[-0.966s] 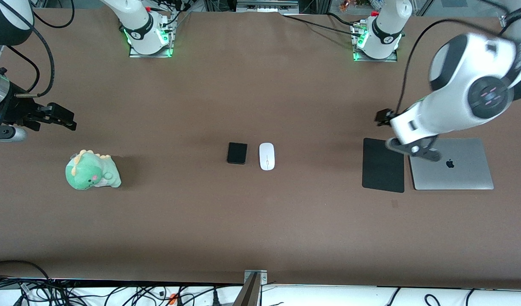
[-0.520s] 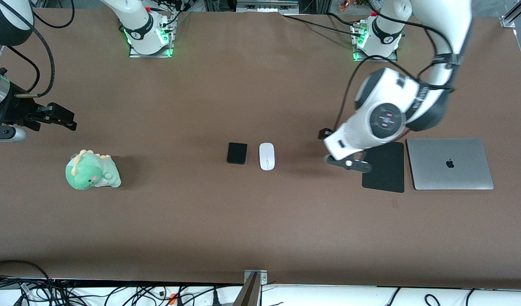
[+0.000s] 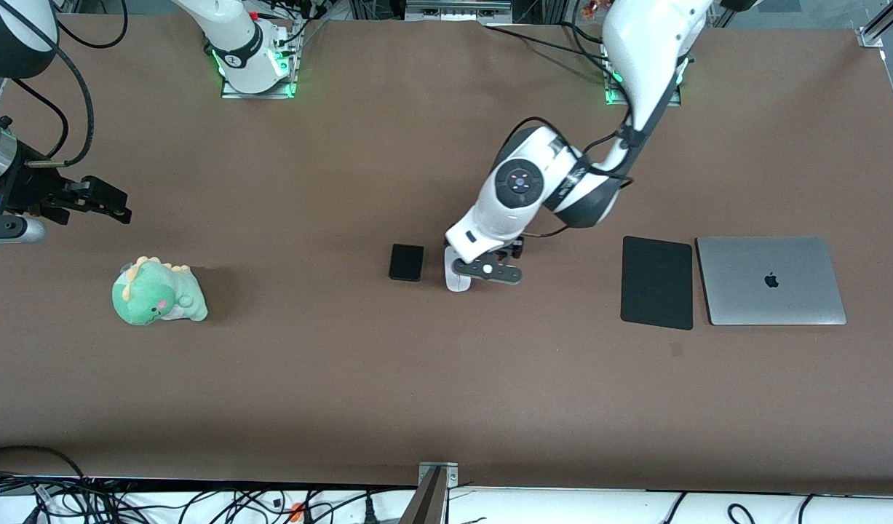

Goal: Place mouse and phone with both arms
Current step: 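Reach the left gripper to the white mouse and grasp it, then carry the mouse to the mouse pad while the right gripper reaches the phone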

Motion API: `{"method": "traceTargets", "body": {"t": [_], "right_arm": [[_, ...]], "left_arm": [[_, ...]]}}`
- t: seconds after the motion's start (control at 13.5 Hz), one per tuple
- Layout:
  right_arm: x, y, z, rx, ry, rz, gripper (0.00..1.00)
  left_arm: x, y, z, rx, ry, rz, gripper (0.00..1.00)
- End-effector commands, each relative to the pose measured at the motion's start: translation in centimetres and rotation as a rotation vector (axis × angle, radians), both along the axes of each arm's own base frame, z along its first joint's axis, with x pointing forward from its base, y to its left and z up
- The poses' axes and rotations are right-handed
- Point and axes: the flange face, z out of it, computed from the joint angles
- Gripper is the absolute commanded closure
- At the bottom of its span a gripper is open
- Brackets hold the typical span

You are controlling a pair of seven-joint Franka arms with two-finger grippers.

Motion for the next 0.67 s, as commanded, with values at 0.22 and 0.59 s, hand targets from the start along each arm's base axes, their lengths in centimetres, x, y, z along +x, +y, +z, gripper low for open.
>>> {"method": "traceTargets", "body": {"t": [0.22,0.59], "right_arm": [[0.2,0.0,0.4,0.005,-0.006,0.009,0.00],[0.2,0.0,0.4,0.006,-0.006,0.009,0.00]], "left_arm": [[-1.6,-5.1,-5.9,0.065,-0.129,0.030,0.00],[-2.1,-4.8,-8.5,0.142,-0.173,-0.007,0.00]]}}
